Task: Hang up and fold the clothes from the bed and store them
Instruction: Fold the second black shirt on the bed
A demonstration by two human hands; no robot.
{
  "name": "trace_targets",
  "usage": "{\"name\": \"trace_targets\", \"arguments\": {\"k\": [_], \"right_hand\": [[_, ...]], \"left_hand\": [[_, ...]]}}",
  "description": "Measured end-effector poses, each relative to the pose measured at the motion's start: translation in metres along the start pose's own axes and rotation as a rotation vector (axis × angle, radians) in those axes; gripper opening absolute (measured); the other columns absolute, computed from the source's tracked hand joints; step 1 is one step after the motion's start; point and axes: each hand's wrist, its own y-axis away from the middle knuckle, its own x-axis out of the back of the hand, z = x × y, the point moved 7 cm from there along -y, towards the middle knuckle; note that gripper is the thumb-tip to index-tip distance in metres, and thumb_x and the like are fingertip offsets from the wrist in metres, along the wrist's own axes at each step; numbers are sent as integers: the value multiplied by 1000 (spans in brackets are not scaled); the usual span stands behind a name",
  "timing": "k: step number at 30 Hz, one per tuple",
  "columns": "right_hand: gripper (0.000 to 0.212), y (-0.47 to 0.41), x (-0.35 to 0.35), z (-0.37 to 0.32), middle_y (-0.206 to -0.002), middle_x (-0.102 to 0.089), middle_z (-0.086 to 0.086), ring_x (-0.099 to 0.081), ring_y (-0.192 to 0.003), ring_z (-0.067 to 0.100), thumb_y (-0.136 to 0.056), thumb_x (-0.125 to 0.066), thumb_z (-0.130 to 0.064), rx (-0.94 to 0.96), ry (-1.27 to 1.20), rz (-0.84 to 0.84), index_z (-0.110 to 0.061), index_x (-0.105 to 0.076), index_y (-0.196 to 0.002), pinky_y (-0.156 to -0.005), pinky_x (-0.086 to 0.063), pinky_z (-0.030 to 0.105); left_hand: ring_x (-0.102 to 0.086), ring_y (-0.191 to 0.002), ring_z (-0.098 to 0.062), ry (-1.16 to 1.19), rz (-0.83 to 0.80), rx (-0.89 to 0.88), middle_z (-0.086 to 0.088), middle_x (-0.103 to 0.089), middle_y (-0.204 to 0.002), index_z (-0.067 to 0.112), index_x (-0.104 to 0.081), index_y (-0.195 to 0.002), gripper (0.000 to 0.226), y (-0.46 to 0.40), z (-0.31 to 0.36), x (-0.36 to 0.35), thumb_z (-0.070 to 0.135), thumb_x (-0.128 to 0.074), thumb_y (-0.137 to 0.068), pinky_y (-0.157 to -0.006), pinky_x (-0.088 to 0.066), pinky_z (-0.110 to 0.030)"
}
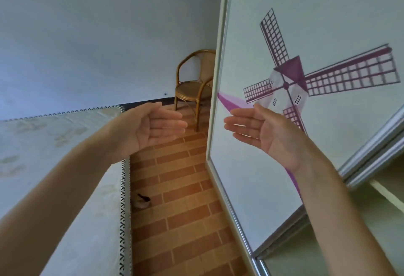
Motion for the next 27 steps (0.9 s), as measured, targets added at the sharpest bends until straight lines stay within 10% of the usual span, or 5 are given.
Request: {"name": "trace_targets", "arguments": {"k": [27], "right_hand": [[58, -482, -22, -75, -113, -72, 14, -70, -105, 25, -104, -24, -44, -117, 76, -248, -5, -63, -120, -89, -57, 32]], "left_hand": [[-65, -112, -33, 253, 289, 40, -18, -66, -123, 2, -70, -113, 49, -292, 96, 255, 37, -42, -91, -86, -57, -44]]}}
